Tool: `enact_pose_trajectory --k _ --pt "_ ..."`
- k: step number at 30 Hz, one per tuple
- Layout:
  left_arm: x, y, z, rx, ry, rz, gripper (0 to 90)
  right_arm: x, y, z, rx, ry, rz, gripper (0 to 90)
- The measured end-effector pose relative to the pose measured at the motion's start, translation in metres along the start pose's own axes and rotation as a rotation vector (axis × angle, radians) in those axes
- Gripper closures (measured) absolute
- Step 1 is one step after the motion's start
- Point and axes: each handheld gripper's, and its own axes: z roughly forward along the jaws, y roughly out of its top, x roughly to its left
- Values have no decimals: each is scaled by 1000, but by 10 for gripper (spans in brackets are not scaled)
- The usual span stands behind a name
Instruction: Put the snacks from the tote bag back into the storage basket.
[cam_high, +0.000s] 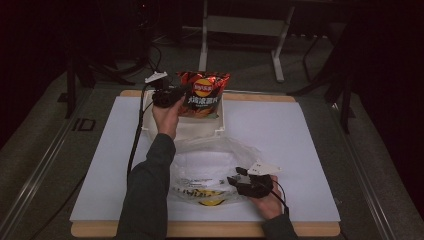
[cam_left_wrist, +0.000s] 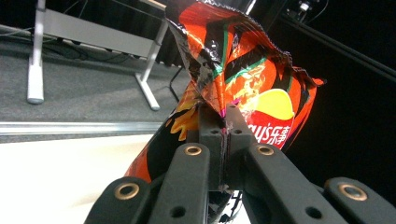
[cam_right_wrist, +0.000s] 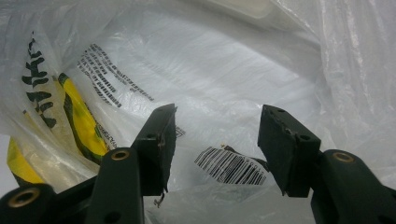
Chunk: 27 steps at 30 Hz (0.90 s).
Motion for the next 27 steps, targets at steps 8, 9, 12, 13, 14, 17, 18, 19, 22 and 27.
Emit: enact_pose_trajectory --k 8,9,12,13,14,17,18,19,22,27 --pt "2 0 2 -16 2 -17 895 0 0 0 -1 0 -1 462" --pt "2 0 3 -17 2 -22 895 0 0 0 -1 0 -1 462" --pt "4 -2 5 -10 2 -26 895 0 0 0 -1 1 -1 462" --pt "4 -2 6 -6 4 -26 895 0 0 0 -2 1 -2 462" --pt "5 -3 7 0 7 -21 895 0 0 0 -1 1 -2 462" --pt "6 -5 10 8 18 -22 895 0 0 0 -1 -1 -3 462" --pt "7 -6 11 10 21 -24 895 0 0 0 -1 -1 -3 462" --pt "8 -6 12 11 25 -26 895 0 0 0 -1 -1 -3 462" --pt "10 -7 14 14 33 -30 895 0 0 0 -2 0 -3 462" --pt "12 -11 18 38 50 -18 895 0 0 0 -2 -1 -3 462"
